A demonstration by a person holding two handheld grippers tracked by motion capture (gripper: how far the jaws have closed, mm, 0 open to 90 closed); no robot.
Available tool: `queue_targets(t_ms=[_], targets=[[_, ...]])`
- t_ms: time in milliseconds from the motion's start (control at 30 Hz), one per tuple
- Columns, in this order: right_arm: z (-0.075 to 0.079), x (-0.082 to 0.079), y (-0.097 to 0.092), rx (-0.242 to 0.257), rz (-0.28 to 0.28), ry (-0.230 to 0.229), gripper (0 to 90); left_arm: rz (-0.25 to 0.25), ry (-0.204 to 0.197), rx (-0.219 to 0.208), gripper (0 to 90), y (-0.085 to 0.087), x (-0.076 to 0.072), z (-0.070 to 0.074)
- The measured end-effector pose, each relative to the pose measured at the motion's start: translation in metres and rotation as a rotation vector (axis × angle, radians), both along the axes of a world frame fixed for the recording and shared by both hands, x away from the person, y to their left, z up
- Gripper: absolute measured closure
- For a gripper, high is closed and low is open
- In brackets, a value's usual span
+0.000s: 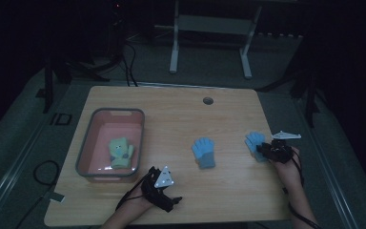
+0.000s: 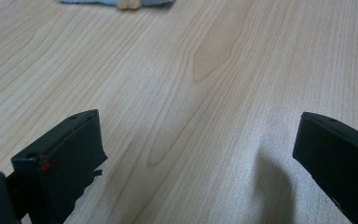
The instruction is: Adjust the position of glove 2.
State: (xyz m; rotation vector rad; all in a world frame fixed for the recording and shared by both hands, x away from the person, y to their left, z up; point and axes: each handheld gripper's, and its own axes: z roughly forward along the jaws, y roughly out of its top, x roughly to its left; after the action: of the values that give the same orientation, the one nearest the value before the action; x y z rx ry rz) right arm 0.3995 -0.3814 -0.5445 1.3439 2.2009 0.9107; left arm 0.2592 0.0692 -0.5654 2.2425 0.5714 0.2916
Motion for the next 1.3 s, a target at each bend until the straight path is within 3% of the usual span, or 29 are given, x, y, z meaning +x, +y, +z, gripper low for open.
queue_targets(t_ms=[167, 267, 533, 600, 667, 800, 1300], targets=[[-0.003, -0.003, 0.002, -0.017, -0.005, -0.017, 69.6, -0.001, 0.003, -0.003, 2.0, 0.000, 0.000, 0.000], [-0.005, -0.005, 0.007, -0.026, -0.022, -0.034, 79.6, -0.003, 0.004, 0.001, 2.0, 0.000, 0.000, -0.001], [-0.004, -0.010, 0.020, -0.016, -0.172, -0.040, 87.1, 0.000, 0.003, -0.003, 2.0, 0.000, 0.000, 0.000], [0.000, -0.011, 0.024, 0.003, -0.184, -0.036, 87.5, -0.001, 0.000, 0.001, 2.0, 0.000, 0.000, 0.000], [0.007, -0.014, 0.030, -0.016, -0.189, -0.044, 87.6, 0.000, 0.001, -0.003, 2.0, 0.000, 0.000, 0.000], [0.022, -0.020, 0.040, -0.004, -0.196, -0.080, 87.5, -0.002, -0.001, 0.002, 2.0, 0.000, 0.000, 0.000], [0.068, -0.036, 0.079, 0.058, -0.168, -0.142, 87.6, -0.006, -0.002, 0.008, 2.0, -0.001, 0.000, 0.000]])
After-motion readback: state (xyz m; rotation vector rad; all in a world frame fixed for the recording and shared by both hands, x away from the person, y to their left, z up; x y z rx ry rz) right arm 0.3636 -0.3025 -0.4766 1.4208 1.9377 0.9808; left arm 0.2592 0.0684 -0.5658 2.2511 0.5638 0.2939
